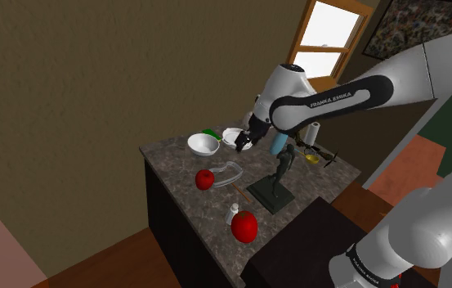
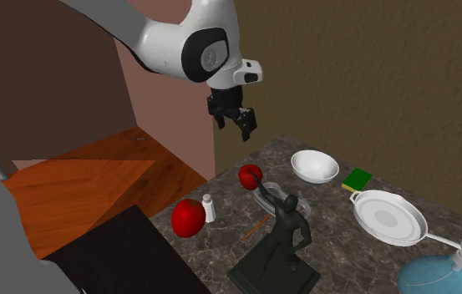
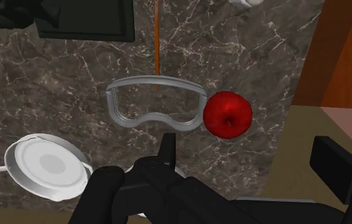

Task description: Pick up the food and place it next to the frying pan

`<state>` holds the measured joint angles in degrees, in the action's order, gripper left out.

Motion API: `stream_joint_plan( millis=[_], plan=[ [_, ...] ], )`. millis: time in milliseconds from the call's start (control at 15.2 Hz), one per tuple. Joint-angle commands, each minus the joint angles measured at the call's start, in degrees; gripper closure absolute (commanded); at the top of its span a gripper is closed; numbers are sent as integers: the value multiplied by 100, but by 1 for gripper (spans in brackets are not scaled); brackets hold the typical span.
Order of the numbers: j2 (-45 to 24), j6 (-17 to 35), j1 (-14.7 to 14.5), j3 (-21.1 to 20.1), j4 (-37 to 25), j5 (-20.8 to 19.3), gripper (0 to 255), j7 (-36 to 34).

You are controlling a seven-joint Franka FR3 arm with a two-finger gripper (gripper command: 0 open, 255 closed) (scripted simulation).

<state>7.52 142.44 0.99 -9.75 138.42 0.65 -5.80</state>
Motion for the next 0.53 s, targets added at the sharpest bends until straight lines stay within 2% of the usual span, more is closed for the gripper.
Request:
stream_joint_plan(
  millis=[0, 462],
  plan=[
    [-505, 307, 5, -51, -194, -148, 0, -103],
    [-2115, 1091, -91, -5, -966, -786, 0, -472]
  ],
)
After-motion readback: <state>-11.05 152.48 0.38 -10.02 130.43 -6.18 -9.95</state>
